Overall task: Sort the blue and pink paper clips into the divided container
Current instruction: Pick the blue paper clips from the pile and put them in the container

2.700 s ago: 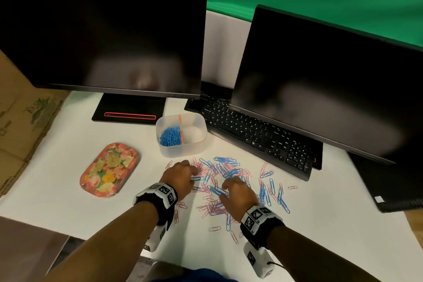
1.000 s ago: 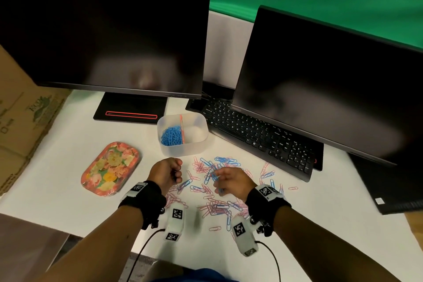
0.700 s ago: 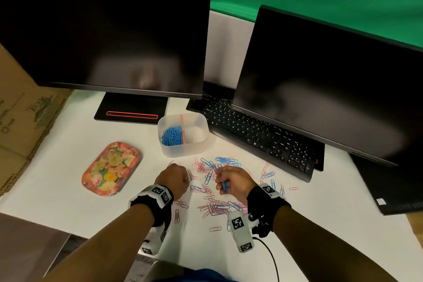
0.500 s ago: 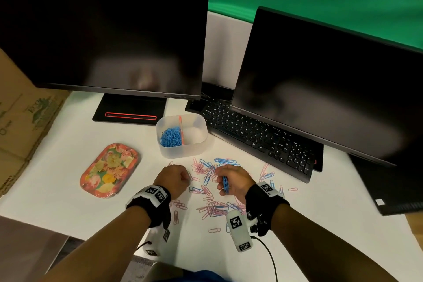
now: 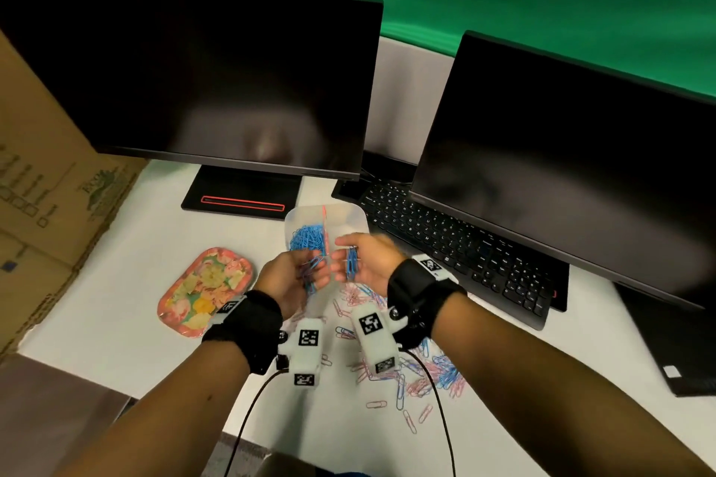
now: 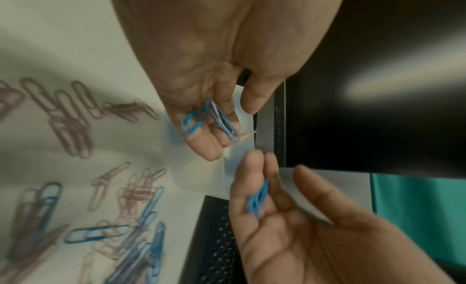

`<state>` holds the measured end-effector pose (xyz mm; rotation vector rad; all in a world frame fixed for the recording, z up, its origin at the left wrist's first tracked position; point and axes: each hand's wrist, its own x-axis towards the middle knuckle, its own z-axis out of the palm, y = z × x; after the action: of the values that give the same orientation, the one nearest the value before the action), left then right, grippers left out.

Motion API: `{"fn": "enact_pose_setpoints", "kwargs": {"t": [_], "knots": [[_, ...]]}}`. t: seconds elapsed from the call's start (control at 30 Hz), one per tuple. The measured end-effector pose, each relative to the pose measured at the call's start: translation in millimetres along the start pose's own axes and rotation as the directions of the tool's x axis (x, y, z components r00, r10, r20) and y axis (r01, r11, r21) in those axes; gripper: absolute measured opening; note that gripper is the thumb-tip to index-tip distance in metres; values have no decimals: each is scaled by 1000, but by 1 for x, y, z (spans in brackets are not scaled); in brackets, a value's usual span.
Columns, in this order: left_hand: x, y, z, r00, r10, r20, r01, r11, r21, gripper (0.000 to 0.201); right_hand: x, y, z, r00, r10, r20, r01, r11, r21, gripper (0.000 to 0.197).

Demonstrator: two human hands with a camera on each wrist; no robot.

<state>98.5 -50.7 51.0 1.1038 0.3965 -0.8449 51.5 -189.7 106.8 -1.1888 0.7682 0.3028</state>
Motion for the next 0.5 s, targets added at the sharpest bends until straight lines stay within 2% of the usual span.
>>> {"fn": "enact_pose_setpoints", "kwargs": {"t": [0.13, 0.23, 0.33, 0.5], "knots": [[2, 18, 13, 999, 40, 13, -40, 998, -44, 33, 8, -29, 36, 999, -35, 31, 38, 995, -97, 10], [6, 34, 16, 997, 29, -67, -35, 996, -85, 40, 10, -42, 47, 996, -78, 38, 84, 982, -170, 8], [13, 47, 15, 989, 44, -143, -65, 988, -143, 37, 8, -56, 46, 991, -123, 52, 131, 964, -232, 10], [19, 59, 22, 983, 81, -162, -91, 994, -55, 36, 10, -64, 15, 982, -186, 35, 187, 917, -352, 14]]}}
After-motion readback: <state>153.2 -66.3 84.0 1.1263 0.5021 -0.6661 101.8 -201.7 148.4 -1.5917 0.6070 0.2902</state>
